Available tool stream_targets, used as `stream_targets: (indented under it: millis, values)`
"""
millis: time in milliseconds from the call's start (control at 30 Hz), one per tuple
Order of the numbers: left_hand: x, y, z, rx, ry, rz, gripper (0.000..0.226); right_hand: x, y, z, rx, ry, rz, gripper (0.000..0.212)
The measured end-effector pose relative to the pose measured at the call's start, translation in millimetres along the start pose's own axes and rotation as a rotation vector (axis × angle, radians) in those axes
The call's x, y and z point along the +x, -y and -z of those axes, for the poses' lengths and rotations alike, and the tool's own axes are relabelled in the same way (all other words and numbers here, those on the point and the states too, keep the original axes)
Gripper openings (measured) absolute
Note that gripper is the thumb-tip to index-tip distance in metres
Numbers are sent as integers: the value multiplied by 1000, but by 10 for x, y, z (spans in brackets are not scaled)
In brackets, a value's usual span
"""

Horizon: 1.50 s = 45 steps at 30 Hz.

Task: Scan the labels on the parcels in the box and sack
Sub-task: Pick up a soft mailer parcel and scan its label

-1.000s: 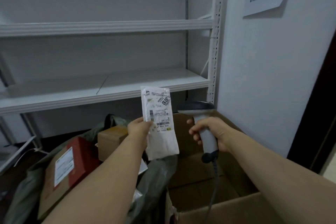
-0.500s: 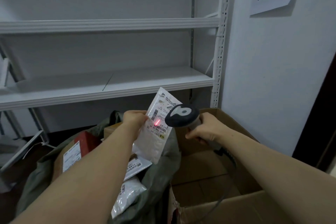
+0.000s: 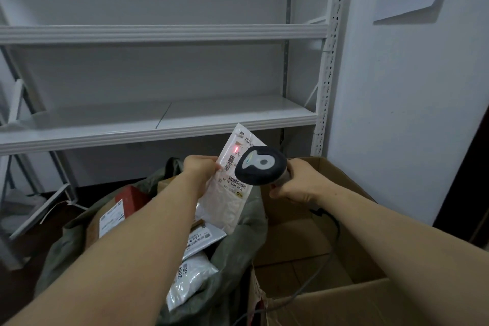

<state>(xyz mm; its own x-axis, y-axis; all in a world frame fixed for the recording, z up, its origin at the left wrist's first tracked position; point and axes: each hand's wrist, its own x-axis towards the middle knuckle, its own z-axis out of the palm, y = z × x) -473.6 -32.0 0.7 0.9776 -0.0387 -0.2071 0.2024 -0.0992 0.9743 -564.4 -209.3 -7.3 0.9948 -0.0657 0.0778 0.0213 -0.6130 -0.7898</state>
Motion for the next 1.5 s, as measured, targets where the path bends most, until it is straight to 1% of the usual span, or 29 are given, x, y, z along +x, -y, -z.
stream_targets:
  millis: [167,233,333,400,467,500,567,633,700,800,933,1033,1133,1200,1500]
  values:
    - [-28,-3,2,-23,7,11,33,24,19,-41,-7,6,-2,29]
    - [-9,17,14,-42,1,23,34,40,7,-48,66,39,-54,25]
    - [52,66,34,-63,-16,47,35,44,-34,-56,290,30,-143,13]
    - [66,86,40,-87,-28,62,34,44,-49,-46,522,-13,-212,7]
    - [89,101,41,-109,-35,71,36,51,-46,-13,721,-21,-296,4]
    - [89,105,37,-117,-40,75,35,61,-44,7,783,-19,-332,5]
    - [90,103,19,-124,-47,78,34,80,-37,42,836,-24,-374,8]
    - [88,95,8,-128,-52,80,36,94,-35,62,780,-50,-371,9]
    - [93,88,2,-120,-58,74,36,102,-43,75,628,-96,-339,13]
    - [97,83,8,-113,-69,76,35,107,-69,79,486,-138,-299,8]
    - [122,106,37,-77,-94,78,32,80,-129,54,474,-139,-313,5]
    - [162,133,42,-46,-107,68,41,67,-157,47,365,-146,-261,5]
    - [184,146,43,-43,-112,74,41,75,-153,42,280,-144,-233,8]
    - [168,141,45,-37,-86,83,40,81,-147,33,250,-130,-225,10]
    - [202,148,53,-33,-102,79,40,102,-168,21,254,-134,-198,10]
